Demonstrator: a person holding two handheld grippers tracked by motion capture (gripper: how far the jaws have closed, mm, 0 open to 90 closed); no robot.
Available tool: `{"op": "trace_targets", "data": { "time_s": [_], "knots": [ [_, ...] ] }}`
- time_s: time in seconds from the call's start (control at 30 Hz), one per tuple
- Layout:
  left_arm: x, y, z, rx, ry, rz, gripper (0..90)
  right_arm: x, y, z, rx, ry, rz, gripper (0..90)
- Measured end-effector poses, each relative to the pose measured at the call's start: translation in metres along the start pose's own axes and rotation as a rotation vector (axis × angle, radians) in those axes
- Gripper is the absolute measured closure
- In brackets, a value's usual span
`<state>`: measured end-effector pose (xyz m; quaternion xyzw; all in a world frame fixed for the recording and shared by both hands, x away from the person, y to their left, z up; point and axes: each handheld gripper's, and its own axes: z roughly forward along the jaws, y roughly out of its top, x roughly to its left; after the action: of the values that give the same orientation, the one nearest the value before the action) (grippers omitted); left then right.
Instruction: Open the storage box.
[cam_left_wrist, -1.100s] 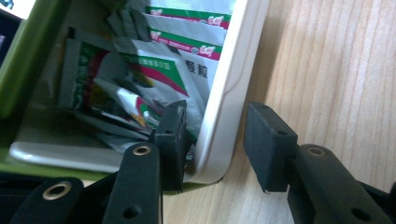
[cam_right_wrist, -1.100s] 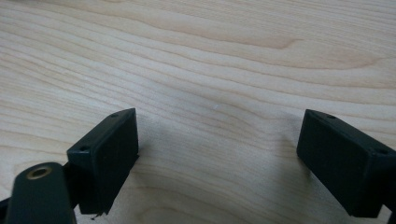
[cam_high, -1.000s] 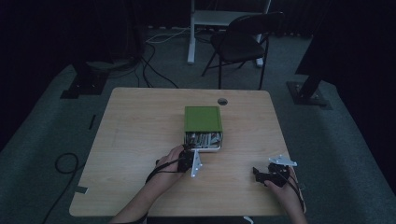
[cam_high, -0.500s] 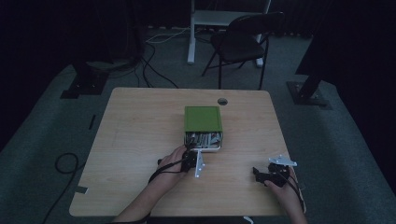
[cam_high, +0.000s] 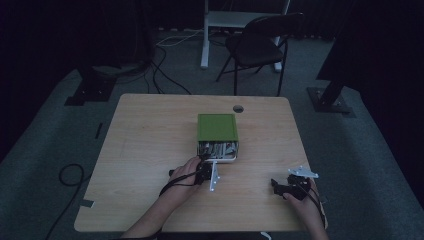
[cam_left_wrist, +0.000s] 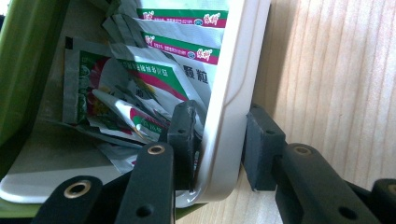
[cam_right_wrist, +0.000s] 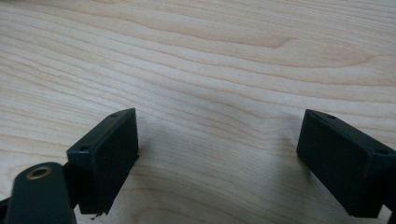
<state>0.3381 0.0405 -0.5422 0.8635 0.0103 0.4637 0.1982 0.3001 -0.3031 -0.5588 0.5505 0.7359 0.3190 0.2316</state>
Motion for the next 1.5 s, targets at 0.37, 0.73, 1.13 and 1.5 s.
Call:
{"op": "trace_targets", "data": {
  "time_s": [0.37,0.73,1.13,1.5],
  "knots": [
    [-0.002,0.003,-0.004,0.019,0.005,0.054,70.3,0.000,0.000,0.000,0.000,0.000,0.000,12.3],
    [-0.009,0.006,-0.010,0.022,0.016,0.088,71.1,0.000,0.000,0.000,0.000,0.000,0.000,12.3],
    [-0.016,0.008,-0.022,0.016,0.004,0.095,71.6,0.000,0.000,0.000,0.000,0.000,0.000,12.4],
    [-0.021,0.008,-0.031,0.013,0.003,0.102,71.6,0.000,0.000,0.000,0.000,0.000,0.000,12.4]
  ]
}}
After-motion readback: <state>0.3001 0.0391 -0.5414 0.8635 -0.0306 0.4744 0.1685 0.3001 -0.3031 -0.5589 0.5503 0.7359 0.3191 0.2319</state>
